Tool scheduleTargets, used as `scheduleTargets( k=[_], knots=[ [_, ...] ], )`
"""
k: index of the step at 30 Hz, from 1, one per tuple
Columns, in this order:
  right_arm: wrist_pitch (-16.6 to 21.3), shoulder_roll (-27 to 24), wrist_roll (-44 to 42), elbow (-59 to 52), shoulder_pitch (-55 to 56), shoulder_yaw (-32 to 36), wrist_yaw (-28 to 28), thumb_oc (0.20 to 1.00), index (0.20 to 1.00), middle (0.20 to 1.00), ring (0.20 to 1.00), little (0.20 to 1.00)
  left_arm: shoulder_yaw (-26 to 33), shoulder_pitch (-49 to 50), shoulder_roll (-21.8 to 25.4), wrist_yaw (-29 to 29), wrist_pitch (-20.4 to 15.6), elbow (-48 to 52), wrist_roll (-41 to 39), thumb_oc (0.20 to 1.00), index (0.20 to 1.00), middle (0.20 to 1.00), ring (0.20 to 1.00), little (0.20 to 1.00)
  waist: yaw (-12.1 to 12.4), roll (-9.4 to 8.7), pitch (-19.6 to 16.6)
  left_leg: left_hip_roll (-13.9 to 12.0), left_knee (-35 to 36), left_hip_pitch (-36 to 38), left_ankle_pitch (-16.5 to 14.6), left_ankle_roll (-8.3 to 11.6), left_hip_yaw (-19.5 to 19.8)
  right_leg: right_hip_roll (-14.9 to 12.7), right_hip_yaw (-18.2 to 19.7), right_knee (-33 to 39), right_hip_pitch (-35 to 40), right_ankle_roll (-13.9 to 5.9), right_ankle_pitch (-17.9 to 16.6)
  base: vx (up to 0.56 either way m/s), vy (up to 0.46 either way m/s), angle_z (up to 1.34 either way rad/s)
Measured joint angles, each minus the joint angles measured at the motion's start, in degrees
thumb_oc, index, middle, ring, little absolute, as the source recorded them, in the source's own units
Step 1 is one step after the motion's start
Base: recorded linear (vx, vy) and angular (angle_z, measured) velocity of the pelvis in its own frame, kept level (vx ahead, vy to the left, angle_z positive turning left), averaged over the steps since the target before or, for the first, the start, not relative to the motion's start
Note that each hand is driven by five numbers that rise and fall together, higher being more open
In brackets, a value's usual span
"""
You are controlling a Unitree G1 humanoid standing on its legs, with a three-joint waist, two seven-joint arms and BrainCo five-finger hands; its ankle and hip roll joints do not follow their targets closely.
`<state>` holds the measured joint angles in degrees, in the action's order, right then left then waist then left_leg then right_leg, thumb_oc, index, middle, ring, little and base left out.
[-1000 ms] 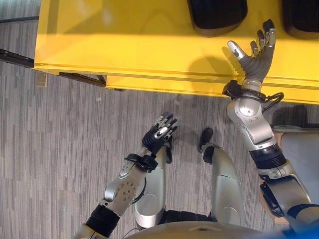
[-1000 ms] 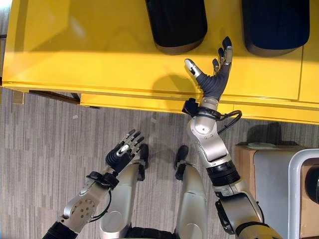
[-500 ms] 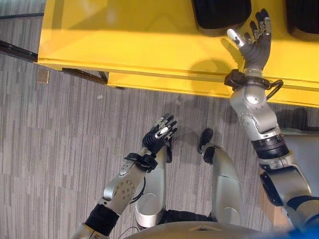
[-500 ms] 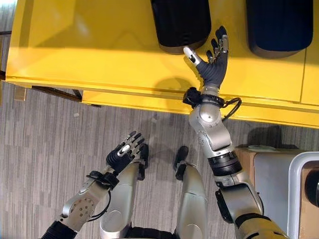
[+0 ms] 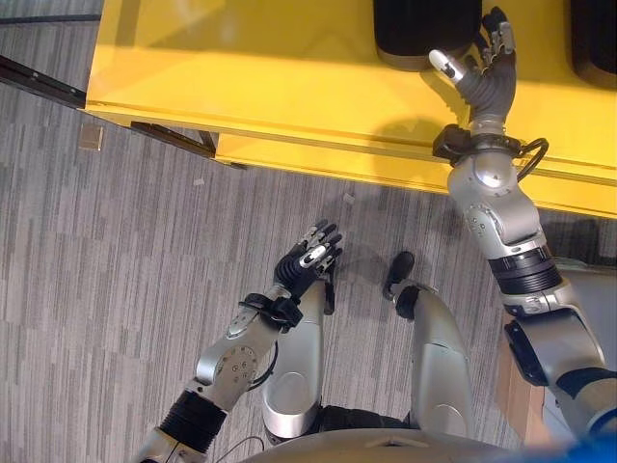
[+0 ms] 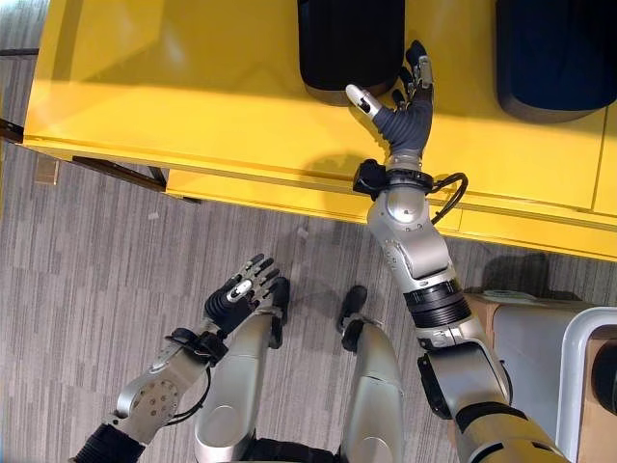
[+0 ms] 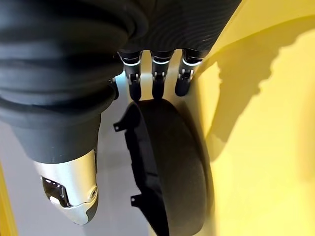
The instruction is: Move parts from the plastic box to the shelf.
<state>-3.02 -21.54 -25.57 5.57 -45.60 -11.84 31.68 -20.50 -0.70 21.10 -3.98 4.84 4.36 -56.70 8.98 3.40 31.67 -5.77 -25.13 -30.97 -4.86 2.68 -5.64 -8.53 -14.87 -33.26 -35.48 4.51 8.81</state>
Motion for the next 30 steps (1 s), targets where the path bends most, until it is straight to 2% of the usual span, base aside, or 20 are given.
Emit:
scheduleTargets(
  k=[26, 30],
  knots=[
    [0.34, 0.84, 0.50, -1.96, 0.97, -3.09, -0.15, 1.000, 1.000, 1.000, 1.000, 1.000, -0.24, -0.40, -0.29, -0.57, -0.52, 0.04, 0.10, 1.000, 1.000, 1.000, 1.000, 1.000, -1.18, 0.00, 0.00, 0.01, 0.50, 0.02, 0.03, 0.01, -0.04, 0.05, -0.02, 0.35, -0.05, -0.10, 0.06, 0.00, 0.000, 0.00],
    [0.33, 1.20, 2.20, -2.00, 0.94, -4.07, 2.59, 1.000, 1.000, 1.000, 1.000, 1.000, -0.30, -0.43, -0.30, -0.33, -0.58, 0.03, 0.61, 1.000, 1.000, 1.000, 1.000, 1.000, -1.29, 0.00, 0.00, 0.02, 0.50, 0.03, 0.04, 0.02, -0.04, 0.05, -0.01, 0.34, -0.05, -0.09, 0.06, 0.00, 0.000, 0.00]
  ],
)
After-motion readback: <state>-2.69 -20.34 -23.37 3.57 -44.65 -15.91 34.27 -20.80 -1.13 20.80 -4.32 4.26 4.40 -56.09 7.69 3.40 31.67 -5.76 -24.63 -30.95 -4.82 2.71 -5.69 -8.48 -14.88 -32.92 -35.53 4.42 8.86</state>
